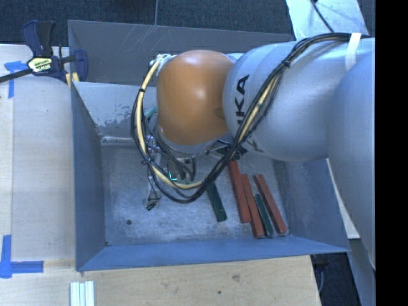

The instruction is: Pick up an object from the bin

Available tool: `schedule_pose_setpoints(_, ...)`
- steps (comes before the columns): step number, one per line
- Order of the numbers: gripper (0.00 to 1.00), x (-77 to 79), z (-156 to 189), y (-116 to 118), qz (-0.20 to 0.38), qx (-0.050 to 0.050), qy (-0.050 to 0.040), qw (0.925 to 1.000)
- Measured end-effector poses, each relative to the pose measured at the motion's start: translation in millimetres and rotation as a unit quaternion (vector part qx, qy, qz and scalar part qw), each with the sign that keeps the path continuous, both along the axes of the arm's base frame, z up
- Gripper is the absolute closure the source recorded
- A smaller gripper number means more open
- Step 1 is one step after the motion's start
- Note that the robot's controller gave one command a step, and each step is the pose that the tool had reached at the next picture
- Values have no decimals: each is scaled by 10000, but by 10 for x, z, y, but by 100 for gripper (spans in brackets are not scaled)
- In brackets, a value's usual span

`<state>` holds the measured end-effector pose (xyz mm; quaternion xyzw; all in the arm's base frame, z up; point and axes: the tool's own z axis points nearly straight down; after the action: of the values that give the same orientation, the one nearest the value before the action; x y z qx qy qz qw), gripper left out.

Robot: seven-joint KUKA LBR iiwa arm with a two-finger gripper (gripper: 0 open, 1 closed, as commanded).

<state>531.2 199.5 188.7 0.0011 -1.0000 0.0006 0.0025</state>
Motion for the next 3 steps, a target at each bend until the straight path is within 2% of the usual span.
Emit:
schedule_pose_setpoints(1, 0, 615, -49, 294, 371, 19, -58, 9993)
schedule_pose_setpoints(2, 0, 819, -53, -313, 1094, 2, -54, 9940)
schedule_pose_setpoints(3, 0, 829, 167, -463, 1868, 11, -64, 9824)
